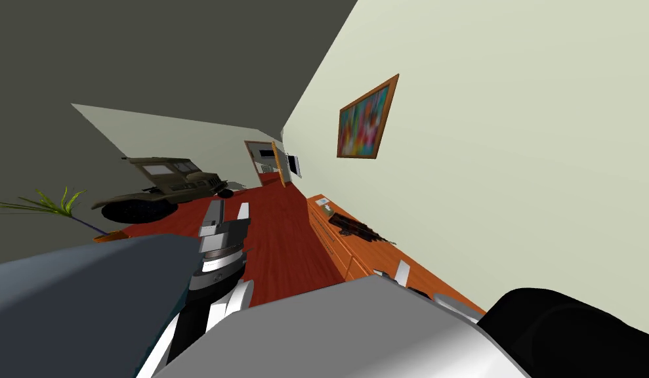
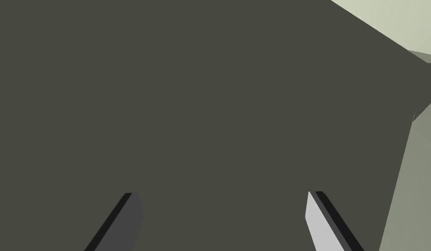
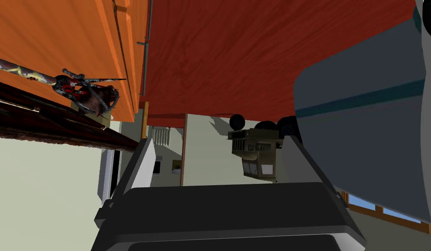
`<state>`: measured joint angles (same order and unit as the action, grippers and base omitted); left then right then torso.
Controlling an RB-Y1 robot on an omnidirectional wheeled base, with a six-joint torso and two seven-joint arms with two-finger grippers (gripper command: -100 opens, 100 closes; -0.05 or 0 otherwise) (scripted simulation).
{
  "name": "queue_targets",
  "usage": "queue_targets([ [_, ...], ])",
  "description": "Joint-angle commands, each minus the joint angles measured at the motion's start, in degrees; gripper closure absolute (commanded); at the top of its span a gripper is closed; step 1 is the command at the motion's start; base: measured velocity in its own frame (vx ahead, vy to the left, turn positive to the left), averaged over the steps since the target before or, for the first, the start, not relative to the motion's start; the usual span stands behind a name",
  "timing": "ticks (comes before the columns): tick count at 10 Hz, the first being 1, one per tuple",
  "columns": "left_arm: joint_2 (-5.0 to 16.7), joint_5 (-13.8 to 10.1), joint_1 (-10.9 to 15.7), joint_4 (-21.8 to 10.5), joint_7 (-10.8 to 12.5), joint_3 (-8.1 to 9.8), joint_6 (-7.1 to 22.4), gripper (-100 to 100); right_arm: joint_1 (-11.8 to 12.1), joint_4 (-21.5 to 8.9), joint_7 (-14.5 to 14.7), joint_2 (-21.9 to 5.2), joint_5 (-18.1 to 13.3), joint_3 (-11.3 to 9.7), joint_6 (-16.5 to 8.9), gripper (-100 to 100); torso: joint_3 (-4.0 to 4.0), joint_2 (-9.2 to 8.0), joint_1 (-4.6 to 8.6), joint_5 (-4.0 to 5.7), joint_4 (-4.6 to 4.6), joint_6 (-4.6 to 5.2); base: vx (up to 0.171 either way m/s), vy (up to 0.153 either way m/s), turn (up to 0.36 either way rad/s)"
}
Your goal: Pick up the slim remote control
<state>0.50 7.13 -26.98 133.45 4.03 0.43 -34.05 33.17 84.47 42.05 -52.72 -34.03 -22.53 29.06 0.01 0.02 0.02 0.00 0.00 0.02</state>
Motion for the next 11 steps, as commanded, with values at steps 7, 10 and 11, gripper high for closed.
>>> queue_targets([
  [7,0.0,0.0,0.0,0.0,0.0,0.01,0.0,0,-2.6,-10.8,5.2,-4.3,-6.8,-7.0,-2.1,-100,0.0,-0.01,0.03,0.0,0.0,0.04,0.008,-0.015,0.163],
  [10,0.0,0.0,0.0,0.0,0.0,0.01,0.0,0,-4.2,-15.2,8.1,-5.6,-10.3,-11.0,-3.2,-100,-0.02,-0.03,-0.02,0.0,-0.01,0.05,-0.001,-0.006,0.184],
  [11,0.0,0.0,0.0,0.0,0.0,0.0,0.0,0,-4.2,-16.2,8.1,-5.6,-10.3,-11.0,-3.2,-100,-0.01,-0.01,0.01,-0.01,-0.01,0.0,0.008,-0.033,0.131],
])
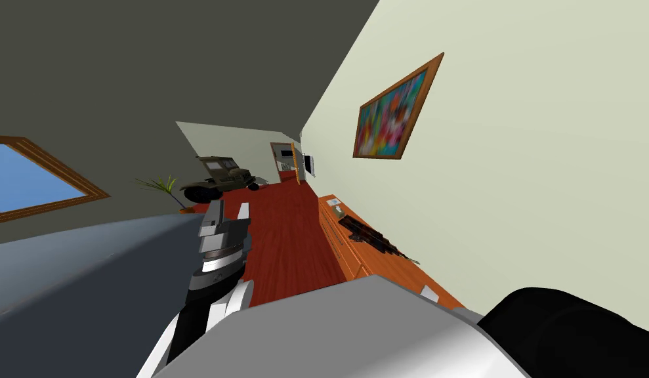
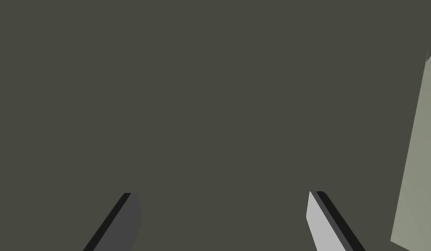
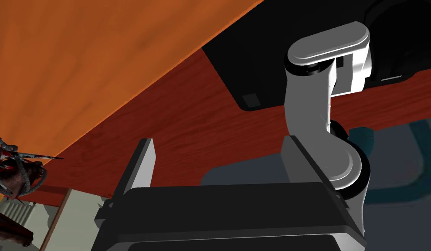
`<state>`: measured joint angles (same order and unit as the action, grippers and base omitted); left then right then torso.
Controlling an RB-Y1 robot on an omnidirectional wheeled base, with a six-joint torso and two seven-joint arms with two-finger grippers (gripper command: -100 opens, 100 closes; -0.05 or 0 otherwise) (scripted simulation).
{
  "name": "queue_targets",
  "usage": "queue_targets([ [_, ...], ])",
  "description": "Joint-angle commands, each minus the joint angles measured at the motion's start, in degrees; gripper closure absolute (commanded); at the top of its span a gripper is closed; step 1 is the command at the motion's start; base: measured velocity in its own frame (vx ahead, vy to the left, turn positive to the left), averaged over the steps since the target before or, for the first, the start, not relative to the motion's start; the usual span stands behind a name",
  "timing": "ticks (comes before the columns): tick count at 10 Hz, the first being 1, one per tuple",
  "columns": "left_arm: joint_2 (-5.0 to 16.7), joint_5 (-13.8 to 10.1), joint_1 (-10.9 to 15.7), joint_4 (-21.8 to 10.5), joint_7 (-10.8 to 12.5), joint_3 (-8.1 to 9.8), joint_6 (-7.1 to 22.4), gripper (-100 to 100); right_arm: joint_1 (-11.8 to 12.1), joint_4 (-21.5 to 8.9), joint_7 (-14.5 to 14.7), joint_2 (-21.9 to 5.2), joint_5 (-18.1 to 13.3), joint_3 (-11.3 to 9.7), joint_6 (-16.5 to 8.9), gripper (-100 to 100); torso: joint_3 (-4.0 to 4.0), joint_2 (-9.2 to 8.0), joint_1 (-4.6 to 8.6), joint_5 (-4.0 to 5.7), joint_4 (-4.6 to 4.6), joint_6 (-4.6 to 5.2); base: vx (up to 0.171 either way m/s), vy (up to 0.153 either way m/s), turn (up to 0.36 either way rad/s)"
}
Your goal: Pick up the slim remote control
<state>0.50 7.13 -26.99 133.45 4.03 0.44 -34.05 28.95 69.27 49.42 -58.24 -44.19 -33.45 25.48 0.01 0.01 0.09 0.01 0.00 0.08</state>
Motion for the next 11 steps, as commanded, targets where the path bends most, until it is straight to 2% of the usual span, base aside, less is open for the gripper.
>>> queue_targets([
  [1,0.0,0.0,0.0,0.0,0.0,0.0,0.0,0,-0.8,-2.9,2.0,-0.5,-1.8,-2.0,-0.2,-100,0.0,0.0,0.0,0.0,0.0,0.0,0.005,-0.03,0.128],
  [2,0.0,0.0,0.0,0.0,0.0,0.0,0.0,0,-0.8,-4.2,2.0,-0.5,-1.8,-2.0,-0.2,-100,0.0,0.01,0.01,0.0,0.0,-0.04,0.007,-0.028,0.129],
  [3,0.0,0.0,0.0,0.0,0.0,0.0,0.0,0,-1.6,-6.0,3.3,-0.8,-3.3,-3.8,-0.8,-100,0.0,0.01,0.0,0.0,0.0,-0.01,0.003,-0.027,0.206],
  [4,0.0,0.0,0.0,0.0,0.0,0.0,0.0,0,-1.6,-6.9,3.3,-0.8,-3.3,-3.8,-0.8,-100,0.0,0.0,0.01,-0.01,0.0,-0.05,0.0,-0.027,0.112],
  [6,0.0,0.0,0.0,0.0,0.0,0.0,0.0,0,-3.3,-10.8,5.4,-0.9,-6.1,-7.3,-1.9,-100,0.0,0.01,0.01,0.0,0.0,-0.05,0.003,-0.04,0.24],
  [7,0.0,0.0,0.0,0.0,0.0,0.0,0.0,0,-3.3,-11.6,5.4,-0.9,-6.1,-7.3,-1.9,-100,0.0,0.01,0.08,0.01,0.0,-0.05,0.001,-0.05,0.089],
  [9,0.0,0.0,0.0,0.0,0.0,0.0,0.0,0,-4.8,-15.5,7.2,-0.7,-8.4,-10.3,-2.9,-100,0.01,0.01,0.08,0.02,0.0,-0.03,0.004,-0.054,0.183],
  [10,0.0,0.0,0.0,0.0,0.0,0.0,0.0,0,-4.8,-15.5,7.2,-0.7,-8.4,-10.3,-2.9,-100,0.01,0.03,0.13,0.02,0.0,-0.04,0.001,-0.05,0.087],
  [11,0.0,0.0,0.0,0.0,0.0,0.0,0.0,0,-5.5,-17.2,8.0,-0.4,-9.4,-11.6,-3.4,-100,0.01,0.02,0.08,0.03,0.0,0.01,0.001,-0.035,0.119],
])
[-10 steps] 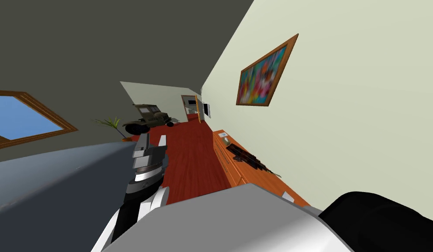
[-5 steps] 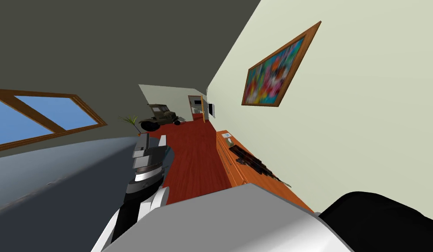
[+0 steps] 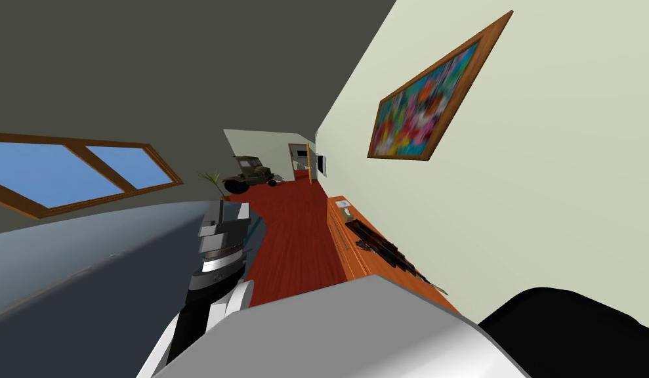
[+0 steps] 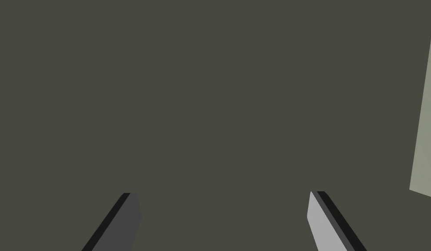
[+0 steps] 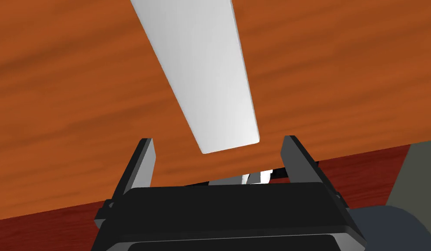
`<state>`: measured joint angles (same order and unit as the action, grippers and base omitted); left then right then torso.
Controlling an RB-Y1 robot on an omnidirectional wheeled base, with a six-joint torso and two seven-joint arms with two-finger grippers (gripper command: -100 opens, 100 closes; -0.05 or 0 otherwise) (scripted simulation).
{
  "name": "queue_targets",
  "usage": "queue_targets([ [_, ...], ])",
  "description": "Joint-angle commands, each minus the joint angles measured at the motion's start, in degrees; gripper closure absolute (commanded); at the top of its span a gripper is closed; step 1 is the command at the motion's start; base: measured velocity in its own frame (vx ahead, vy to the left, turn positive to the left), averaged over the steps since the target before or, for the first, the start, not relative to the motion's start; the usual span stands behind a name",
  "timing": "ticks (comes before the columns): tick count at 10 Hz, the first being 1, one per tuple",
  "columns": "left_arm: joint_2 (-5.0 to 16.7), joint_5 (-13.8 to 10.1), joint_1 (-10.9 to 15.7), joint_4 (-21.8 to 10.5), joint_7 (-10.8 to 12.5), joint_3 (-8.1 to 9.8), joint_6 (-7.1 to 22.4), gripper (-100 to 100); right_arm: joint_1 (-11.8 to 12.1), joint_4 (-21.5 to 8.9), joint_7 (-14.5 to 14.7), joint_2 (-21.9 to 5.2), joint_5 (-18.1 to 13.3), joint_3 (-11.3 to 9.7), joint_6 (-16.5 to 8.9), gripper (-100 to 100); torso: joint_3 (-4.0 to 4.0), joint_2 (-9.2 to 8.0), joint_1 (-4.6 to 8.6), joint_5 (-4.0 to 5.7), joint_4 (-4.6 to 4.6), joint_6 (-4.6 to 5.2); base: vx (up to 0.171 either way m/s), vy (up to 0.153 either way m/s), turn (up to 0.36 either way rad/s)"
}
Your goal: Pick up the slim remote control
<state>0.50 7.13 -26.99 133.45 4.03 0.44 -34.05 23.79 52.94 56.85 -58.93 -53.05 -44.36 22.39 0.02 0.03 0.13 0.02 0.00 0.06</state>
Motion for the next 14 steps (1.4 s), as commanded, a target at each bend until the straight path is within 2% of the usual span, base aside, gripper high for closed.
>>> queue_targets([
  [1,0.0,0.0,0.0,0.0,0.0,0.0,0.0,0,-0.9,-2.3,1.2,0.5,-1.3,-1.8,-0.7,-100,0.0,0.0,0.0,0.0,0.0,0.0,-0.006,-0.062,0.165],
  [4,0.0,0.0,0.0,0.0,0.0,0.01,0.0,0,-2.2,-5.1,2.5,1.3,-3.0,-4.2,-1.6,-100,0.0,0.01,0.23,0.05,0.0,0.01,0.007,-0.113,0.109],
  [5,0.0,0.0,0.0,0.0,0.0,0.01,0.0,0,-2.0,-4.3,1.9,0.9,-2.7,-3.9,-1.5,-100,0.04,0.07,0.36,0.07,0.01,0.02,0.013,-0.072,0.023],
  [6,0.0,0.0,0.0,0.0,0.0,0.01,0.0,0,-2.1,-4.4,1.9,0.9,-2.8,-4.0,-1.6,0,0.03,0.06,0.15,0.05,0.01,0.04,0.002,-0.013,0.001],
  [7,0.0,0.0,0.0,0.0,0.0,0.0,0.0,0,-2.3,-5.6,1.8,3.0,-3.1,-4.4,-2.8,-100,0.02,0.02,-0.06,0.0,0.01,0.04,-0.003,-0.04,0.063],
  [10,0.0,0.0,0.0,0.0,0.0,0.0,0.0,0,-2.7,-7.3,1.7,6.1,-3.5,-4.9,-4.5,-100,-0.03,-0.05,0.07,0.02,-0.01,0.04,-0.013,-0.061,0.061],
  [11,0.0,0.0,0.0,0.0,0.0,0.0,0.0,0,-2.4,-6.6,1.6,5.3,-3.4,-4.9,-4.2,-100,-0.04,-0.07,0.03,0.02,-0.01,0.04,-0.007,-0.021,0.009],
  [12,0.0,0.0,0.0,0.0,0.0,0.0,0.0,0,-2.4,-6.6,1.6,5.4,-3.4,-4.9,-4.4,100,-0.02,-0.03,-0.07,-0.01,-0.01,0.04,0.0,0.0,0.0],
  [14,0.0,0.0,0.0,0.0,0.0,0.0,0.0,0,-2.4,-6.6,1.7,5.4,-3.5,-5.0,-4.3,100,-0.01,0.01,-0.14,-0.02,-0.03,0.06,0.0,0.0,0.0],
])
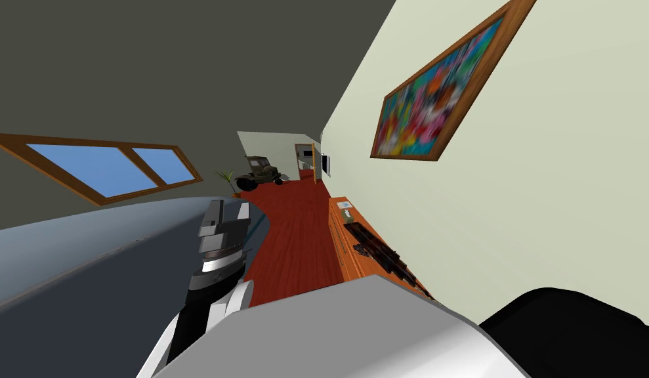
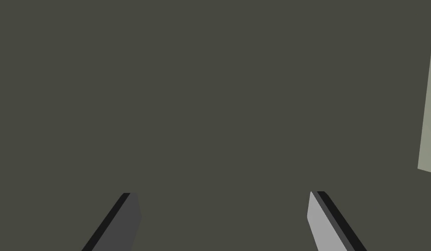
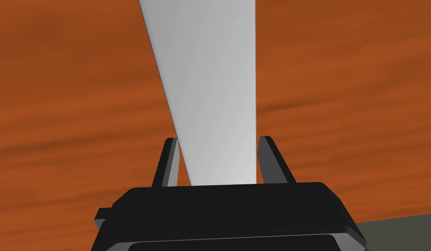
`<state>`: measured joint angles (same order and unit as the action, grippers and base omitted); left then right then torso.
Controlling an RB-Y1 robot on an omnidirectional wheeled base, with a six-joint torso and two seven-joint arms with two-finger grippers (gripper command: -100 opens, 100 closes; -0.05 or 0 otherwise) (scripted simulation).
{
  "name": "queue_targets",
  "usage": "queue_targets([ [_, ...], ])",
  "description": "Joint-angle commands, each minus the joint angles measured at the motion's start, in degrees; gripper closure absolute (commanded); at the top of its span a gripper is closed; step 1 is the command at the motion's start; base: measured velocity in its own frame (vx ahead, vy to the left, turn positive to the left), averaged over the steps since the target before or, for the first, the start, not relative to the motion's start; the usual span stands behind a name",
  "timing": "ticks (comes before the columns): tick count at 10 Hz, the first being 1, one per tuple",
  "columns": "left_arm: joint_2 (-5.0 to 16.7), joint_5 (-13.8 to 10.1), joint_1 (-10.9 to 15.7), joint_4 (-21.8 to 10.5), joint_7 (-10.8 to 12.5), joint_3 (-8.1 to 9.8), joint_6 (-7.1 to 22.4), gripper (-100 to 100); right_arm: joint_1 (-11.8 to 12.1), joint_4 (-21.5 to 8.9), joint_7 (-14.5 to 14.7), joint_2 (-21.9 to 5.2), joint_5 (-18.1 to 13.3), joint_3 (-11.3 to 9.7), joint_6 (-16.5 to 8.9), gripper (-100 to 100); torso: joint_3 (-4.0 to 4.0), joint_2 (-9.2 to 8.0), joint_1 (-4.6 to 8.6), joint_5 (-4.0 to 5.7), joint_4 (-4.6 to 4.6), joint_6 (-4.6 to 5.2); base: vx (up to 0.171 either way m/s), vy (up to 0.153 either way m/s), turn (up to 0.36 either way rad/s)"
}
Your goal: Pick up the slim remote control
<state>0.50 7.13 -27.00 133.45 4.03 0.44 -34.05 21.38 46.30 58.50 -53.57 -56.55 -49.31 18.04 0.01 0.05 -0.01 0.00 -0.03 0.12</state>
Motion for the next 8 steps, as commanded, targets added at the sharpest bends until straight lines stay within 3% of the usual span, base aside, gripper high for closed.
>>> queue_targets([
  [1,0.0,0.0,0.0,0.0,0.0,0.0,0.0,0,0.0,0.0,0.0,0.0,0.0,0.0,0.0,100,0.0,0.0,0.0,0.0,0.0,0.0,0.0,0.0,0.0],
  [2,0.0,0.0,0.0,0.0,0.0,0.0,0.0,0,0.0,0.0,0.0,0.0,0.0,0.0,0.0,100,0.0,0.0,0.0,0.0,0.0,-0.01,0.0,0.0,0.0],
  [3,0.0,0.0,0.0,0.0,0.0,0.0,0.0,0,0.0,0.0,0.0,0.0,0.0,0.0,0.0,0,0.0,0.0,0.0,0.0,0.01,-0.01,0.0,0.0,0.0],
  [4,0.0,0.0,0.0,0.0,0.0,0.0,0.0,0,0.0,0.8,0.1,-1.8,0.3,0.5,1.3,100,0.0,0.0,0.0,0.0,0.01,-0.01,0.013,0.041,-0.083],
  [6,0.0,0.0,0.0,0.0,0.0,0.0,0.0,0,0.3,2.0,0.2,-3.9,0.6,0.9,2.5,100,0.04,0.06,-0.3,-0.07,0.02,0.03,0.017,0.076,-0.077],
  [7,0.0,0.0,0.0,0.0,0.0,-0.01,0.0,0,0.0,1.4,0.3,-3.3,0.5,0.8,2.2,100,0.04,0.06,-0.32,-0.09,0.03,0.02,0.005,0.027,-0.012],
  [8,0.0,0.0,0.0,0.0,0.0,0.0,0.0,0,0.1,1.5,0.2,-3.4,0.5,0.8,2.3,0,0.03,0.03,-0.19,-0.05,0.02,0.0,0.001,0.006,0.0],
])
